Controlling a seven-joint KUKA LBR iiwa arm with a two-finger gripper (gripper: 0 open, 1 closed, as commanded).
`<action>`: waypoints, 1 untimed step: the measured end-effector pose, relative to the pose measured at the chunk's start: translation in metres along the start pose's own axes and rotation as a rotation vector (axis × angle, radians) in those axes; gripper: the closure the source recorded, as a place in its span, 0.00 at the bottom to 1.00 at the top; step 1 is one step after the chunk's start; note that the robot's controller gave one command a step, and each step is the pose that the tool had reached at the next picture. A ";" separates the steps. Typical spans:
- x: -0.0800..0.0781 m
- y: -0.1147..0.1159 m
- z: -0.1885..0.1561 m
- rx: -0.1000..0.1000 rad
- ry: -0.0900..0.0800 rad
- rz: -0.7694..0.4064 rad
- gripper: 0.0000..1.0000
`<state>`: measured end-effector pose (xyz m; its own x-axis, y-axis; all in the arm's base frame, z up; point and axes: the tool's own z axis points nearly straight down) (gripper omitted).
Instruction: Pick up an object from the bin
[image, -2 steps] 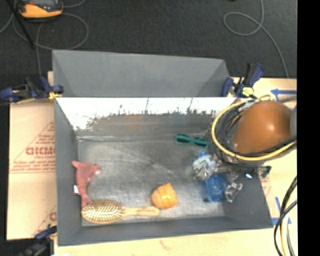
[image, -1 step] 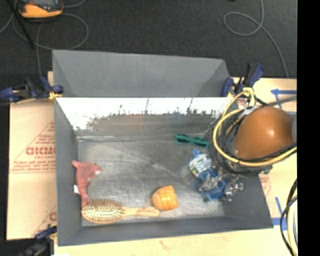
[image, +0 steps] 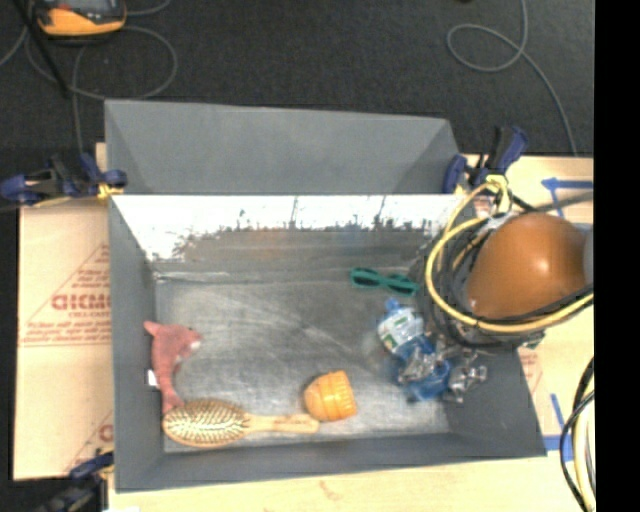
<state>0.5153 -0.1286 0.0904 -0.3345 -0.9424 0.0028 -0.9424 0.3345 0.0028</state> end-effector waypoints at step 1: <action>-0.001 0.000 -0.002 0.005 -0.002 -0.002 1.00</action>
Offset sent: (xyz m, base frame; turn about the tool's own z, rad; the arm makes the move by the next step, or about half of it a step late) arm 0.0147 -0.0077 -0.0190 -0.6155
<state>0.5153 -0.1274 0.0920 -0.3327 -0.9430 0.0007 -0.9430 0.3327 -0.0021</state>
